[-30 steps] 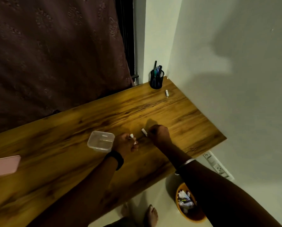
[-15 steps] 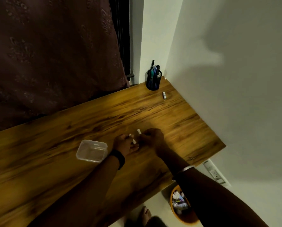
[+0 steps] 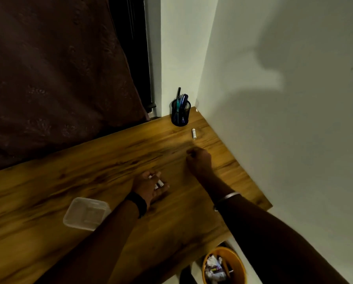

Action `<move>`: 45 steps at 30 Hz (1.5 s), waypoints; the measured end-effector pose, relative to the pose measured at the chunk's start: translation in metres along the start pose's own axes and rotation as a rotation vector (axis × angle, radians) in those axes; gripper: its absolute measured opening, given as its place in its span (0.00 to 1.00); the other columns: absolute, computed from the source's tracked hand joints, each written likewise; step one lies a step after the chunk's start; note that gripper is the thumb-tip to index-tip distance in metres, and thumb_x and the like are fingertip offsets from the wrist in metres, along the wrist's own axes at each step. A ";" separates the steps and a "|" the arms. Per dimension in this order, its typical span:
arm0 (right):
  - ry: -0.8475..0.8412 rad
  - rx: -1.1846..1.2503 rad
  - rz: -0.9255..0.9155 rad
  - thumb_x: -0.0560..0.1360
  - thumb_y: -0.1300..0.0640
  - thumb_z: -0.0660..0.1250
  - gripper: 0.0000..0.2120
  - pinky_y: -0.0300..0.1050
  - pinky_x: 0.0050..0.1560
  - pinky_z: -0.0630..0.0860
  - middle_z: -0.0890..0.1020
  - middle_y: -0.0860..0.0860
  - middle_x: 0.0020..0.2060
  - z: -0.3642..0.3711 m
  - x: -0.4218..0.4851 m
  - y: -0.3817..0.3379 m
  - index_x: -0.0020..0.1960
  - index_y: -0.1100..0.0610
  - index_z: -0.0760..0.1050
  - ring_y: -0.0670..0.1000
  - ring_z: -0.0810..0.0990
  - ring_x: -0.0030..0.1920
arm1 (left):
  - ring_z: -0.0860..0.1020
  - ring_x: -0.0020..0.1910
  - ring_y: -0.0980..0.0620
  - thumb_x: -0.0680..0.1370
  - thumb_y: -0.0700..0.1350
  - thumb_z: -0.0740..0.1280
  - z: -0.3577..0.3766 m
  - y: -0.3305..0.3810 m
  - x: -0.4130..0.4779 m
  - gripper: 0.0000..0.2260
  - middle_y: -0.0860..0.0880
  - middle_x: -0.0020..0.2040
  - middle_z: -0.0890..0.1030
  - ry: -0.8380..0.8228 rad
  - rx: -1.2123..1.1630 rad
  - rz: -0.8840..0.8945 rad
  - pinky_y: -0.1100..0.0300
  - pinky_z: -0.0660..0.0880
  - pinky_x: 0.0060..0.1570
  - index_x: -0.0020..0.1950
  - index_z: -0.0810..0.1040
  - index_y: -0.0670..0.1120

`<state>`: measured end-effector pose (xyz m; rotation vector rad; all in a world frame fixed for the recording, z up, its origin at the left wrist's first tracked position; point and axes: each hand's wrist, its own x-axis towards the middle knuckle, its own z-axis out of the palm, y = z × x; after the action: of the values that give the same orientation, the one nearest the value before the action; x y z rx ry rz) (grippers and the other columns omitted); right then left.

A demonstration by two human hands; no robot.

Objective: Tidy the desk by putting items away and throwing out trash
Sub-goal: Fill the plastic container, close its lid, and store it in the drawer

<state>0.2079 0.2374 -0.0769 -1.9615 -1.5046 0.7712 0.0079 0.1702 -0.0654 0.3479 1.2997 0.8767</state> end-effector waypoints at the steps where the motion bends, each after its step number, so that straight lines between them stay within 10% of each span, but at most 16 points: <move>1: 0.015 -0.019 -0.010 0.76 0.61 0.69 0.15 0.49 0.62 0.78 0.84 0.57 0.59 -0.004 0.017 0.005 0.62 0.58 0.83 0.56 0.82 0.58 | 0.80 0.57 0.35 0.82 0.38 0.65 0.004 0.001 0.001 0.09 0.37 0.59 0.77 0.001 -0.005 0.002 0.44 0.82 0.53 0.62 0.76 0.39; 7: 0.014 -0.189 -0.052 0.77 0.39 0.53 0.23 0.52 0.53 0.82 0.81 0.55 0.54 0.008 0.125 0.040 0.60 0.49 0.78 0.58 0.82 0.52 | 0.81 0.52 0.39 0.82 0.36 0.64 0.014 -0.008 0.011 0.07 0.38 0.54 0.79 0.028 -0.014 0.019 0.44 0.80 0.55 0.59 0.77 0.40; 16: 0.019 -0.204 -0.097 0.80 0.57 0.67 0.10 0.53 0.62 0.79 0.82 0.59 0.56 0.013 0.126 0.016 0.56 0.61 0.82 0.60 0.81 0.58 | 0.80 0.55 0.39 0.83 0.38 0.63 0.024 -0.009 0.014 0.09 0.39 0.56 0.78 0.106 -0.121 0.048 0.43 0.79 0.57 0.63 0.75 0.40; 22: -0.014 0.028 -0.114 0.78 0.53 0.72 0.06 0.46 0.50 0.78 0.82 0.50 0.47 0.011 0.110 0.013 0.52 0.55 0.80 0.52 0.81 0.49 | 0.80 0.53 0.38 0.84 0.38 0.61 0.033 -0.005 0.017 0.10 0.36 0.55 0.76 0.104 -0.176 0.045 0.41 0.79 0.58 0.63 0.75 0.38; 27: -0.378 0.332 -0.169 0.78 0.58 0.72 0.15 0.44 0.34 0.77 0.84 0.55 0.45 0.003 0.060 -0.008 0.64 0.50 0.81 0.48 0.80 0.37 | 0.81 0.56 0.36 0.82 0.42 0.65 0.040 -0.002 0.015 0.13 0.34 0.57 0.77 0.141 -0.296 0.054 0.47 0.83 0.46 0.64 0.75 0.37; 34: -0.651 0.289 -0.365 0.75 0.59 0.75 0.14 0.44 0.45 0.83 0.86 0.50 0.47 0.010 -0.015 -0.043 0.61 0.53 0.82 0.48 0.85 0.45 | 0.82 0.57 0.38 0.84 0.51 0.62 0.028 0.002 -0.011 0.22 0.37 0.65 0.79 0.160 -0.346 0.111 0.49 0.83 0.45 0.75 0.68 0.44; 45: -0.562 0.241 -0.297 0.76 0.58 0.73 0.02 0.42 0.42 0.82 0.86 0.47 0.44 0.035 -0.123 -0.074 0.48 0.54 0.83 0.45 0.85 0.43 | 0.84 0.46 0.37 0.83 0.49 0.64 -0.038 -0.024 -0.094 0.16 0.35 0.53 0.82 0.146 -0.120 0.188 0.37 0.81 0.48 0.60 0.78 0.35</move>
<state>0.1076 0.1378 -0.0341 -1.3596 -1.8548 1.3674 -0.0197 0.0769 -0.0272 0.3191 1.3566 1.1518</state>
